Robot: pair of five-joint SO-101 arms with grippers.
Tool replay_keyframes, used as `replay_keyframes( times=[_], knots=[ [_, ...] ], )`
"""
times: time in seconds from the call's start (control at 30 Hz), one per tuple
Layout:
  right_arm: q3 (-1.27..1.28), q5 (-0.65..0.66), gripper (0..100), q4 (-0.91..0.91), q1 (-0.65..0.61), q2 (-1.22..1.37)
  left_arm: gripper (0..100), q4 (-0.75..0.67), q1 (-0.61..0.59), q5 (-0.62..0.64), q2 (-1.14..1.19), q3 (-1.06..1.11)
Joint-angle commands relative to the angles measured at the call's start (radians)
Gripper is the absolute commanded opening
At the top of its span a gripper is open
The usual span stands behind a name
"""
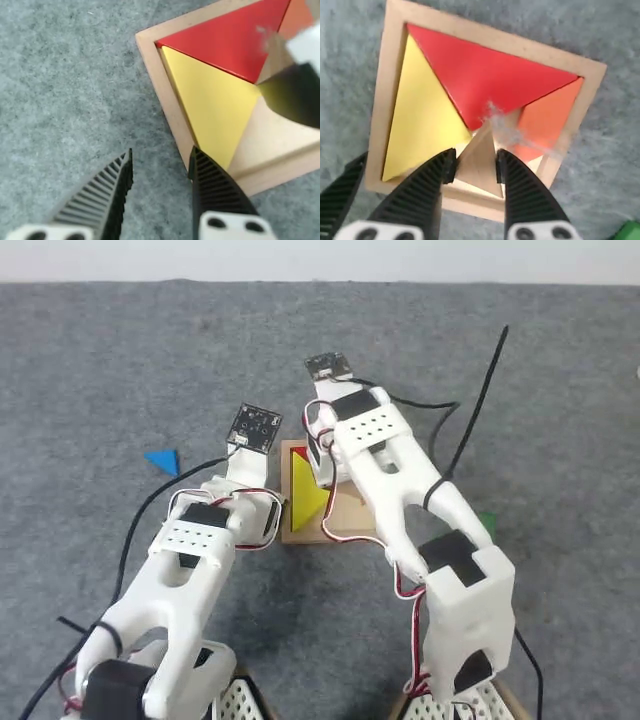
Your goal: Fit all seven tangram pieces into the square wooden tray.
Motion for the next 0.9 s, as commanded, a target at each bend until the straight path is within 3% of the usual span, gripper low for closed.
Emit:
replay_keyframes(
  times=[0.0, 0.1, 0.27, 0.4, 0.7, 0.87],
  knots=[
    [-0.005, -0.054, 6.0, -0.016, -0.012, -0.053, 18, -0.017, -0.009, -0.002, -0.038, -0.019],
    [-0.008, -0.103, 6.0, -0.016, -0.015, -0.033, 18, -0.017, -0.006, -0.002, -0.038, -0.019],
    [-0.011, -0.319, 6.0, -0.008, -0.03, 0.027, 18, -0.017, -0.008, -0.003, -0.038, -0.019],
    [-0.012, -0.42, 6.2, -0.015, -0.025, 0.051, 18, -0.017, -0.006, -0.003, -0.038, -0.019],
    [-0.014, -0.305, 30.7, -0.008, -0.022, 0.036, 18, -0.017, -0.005, -0.005, -0.038, -0.019],
    [-0.026, -0.232, 36.7, -0.007, -0.028, 0.024, 18, -0.017, -0.005, -0.005, -0.038, -0.019]
  ],
)
